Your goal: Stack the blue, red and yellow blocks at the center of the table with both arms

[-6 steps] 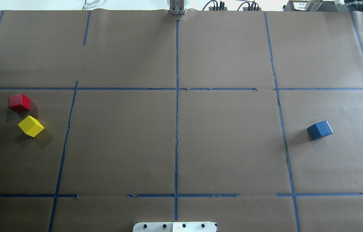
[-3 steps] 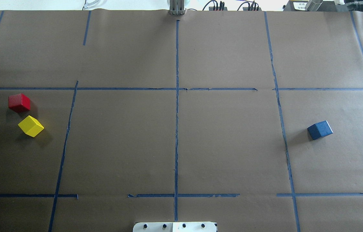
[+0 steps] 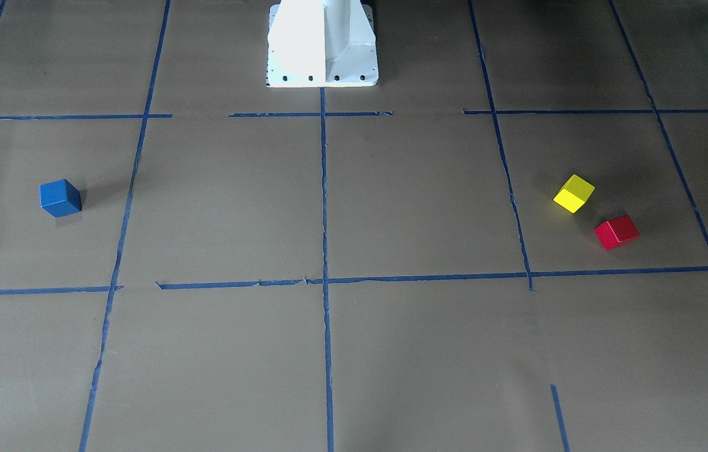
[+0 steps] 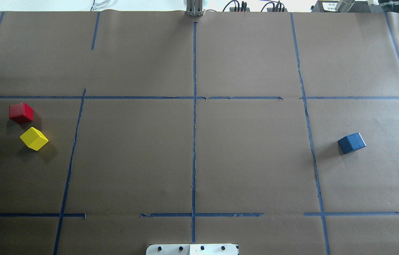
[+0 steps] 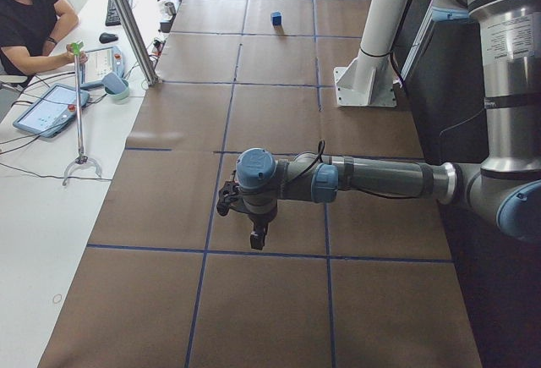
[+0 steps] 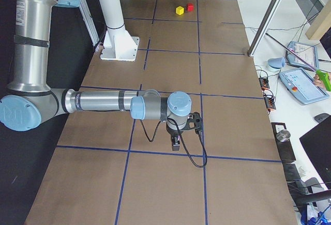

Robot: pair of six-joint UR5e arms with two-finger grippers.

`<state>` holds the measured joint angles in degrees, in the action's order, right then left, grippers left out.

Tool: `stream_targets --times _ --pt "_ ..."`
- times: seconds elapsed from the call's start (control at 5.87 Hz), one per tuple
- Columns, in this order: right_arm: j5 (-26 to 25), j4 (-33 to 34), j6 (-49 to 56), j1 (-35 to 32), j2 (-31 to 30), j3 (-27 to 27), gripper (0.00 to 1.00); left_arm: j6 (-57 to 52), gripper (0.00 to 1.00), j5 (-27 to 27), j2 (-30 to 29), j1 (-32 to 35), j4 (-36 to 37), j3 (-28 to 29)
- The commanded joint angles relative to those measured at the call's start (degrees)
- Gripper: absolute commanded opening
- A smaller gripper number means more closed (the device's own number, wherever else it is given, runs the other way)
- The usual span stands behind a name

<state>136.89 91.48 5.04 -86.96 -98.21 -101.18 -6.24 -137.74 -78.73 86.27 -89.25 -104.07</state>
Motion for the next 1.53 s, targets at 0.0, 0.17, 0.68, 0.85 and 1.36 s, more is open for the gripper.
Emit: stream_targets --times 0.0,0.17,0.68,0.85,1.36 --pt "0.74 -6.26 -0.37 3.09 0.39 0.10 1.00 0.00 1.00 -6.62 0.33 0.03 0.04 0.44" --pt "0.57 -6.40 -0.29 7.38 0.13 0.11 0.99 0.00 1.00 -6.75 0.33 0.03 0.04 0.36" --pt "-3.70 -26.18 -29.17 21.60 0.57 -0.33 0.99 0.00 1.00 -6.75 0.86 0.03 -0.40 0.18" --pt "-7.13 -28.96 -32.86 26.53 0.57 -1.20 0.99 0.00 1.00 -6.75 0.86 0.12 -0.40 -0.25" --pt "-10.84 -28.99 -40.86 34.20 2.22 -2.26 0.99 -0.09 1.00 -6.84 1.12 0.12 -0.40 -0.52"
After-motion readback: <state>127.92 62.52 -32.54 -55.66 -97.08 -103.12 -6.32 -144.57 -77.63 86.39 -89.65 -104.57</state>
